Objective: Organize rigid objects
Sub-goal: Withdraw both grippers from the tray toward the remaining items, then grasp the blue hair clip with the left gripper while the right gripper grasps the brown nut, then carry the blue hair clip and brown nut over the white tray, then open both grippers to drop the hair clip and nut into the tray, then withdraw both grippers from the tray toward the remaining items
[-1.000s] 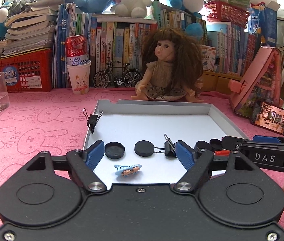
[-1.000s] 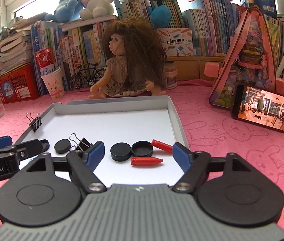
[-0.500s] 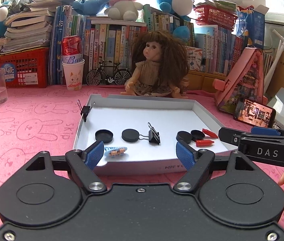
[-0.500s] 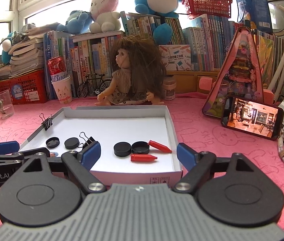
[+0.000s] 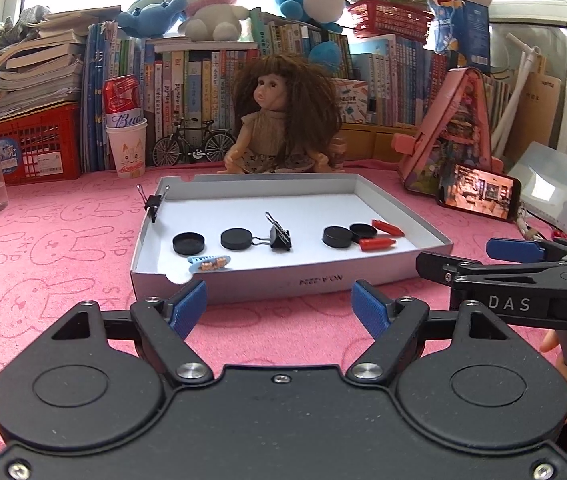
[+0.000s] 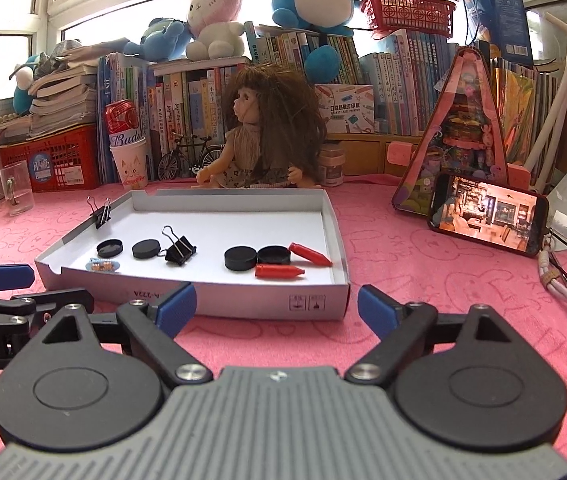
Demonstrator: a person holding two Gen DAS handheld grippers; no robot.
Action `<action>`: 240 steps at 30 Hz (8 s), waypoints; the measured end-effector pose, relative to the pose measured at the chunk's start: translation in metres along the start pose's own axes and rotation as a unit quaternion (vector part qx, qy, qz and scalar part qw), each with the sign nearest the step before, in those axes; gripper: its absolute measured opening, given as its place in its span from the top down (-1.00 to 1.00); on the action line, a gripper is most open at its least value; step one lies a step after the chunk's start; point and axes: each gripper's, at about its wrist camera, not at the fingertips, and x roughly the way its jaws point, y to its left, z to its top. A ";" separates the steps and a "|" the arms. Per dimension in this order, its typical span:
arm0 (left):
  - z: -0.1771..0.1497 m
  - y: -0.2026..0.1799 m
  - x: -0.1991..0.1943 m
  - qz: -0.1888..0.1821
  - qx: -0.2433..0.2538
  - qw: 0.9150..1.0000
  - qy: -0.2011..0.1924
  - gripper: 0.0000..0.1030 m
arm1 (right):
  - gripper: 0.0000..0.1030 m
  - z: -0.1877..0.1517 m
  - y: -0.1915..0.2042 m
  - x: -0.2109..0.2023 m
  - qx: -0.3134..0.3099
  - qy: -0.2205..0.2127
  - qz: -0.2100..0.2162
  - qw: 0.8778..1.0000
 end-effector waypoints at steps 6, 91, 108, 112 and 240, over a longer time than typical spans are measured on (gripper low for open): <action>-0.016 -0.003 -0.006 -0.022 0.010 1.000 0.006 -0.51 | -0.82 -0.016 -0.003 -0.012 0.002 -0.009 -0.005 1.000; -0.039 -0.009 -0.015 -0.031 0.000 0.999 0.010 0.32 | 0.47 -0.051 -0.003 -0.025 -0.011 -0.008 -0.003 1.000; -0.016 -0.001 -0.003 -0.019 -0.009 1.000 -0.004 0.32 | 0.47 -0.037 -0.002 -0.020 0.000 -0.011 0.000 1.000; -0.007 0.006 0.003 -0.010 -0.018 1.000 -0.009 0.32 | 0.47 -0.031 -0.002 -0.018 0.003 -0.015 0.003 1.000; 0.024 0.019 0.027 -0.036 -0.020 0.999 0.021 -0.48 | -0.69 0.015 -0.008 0.010 0.001 -0.006 0.057 0.998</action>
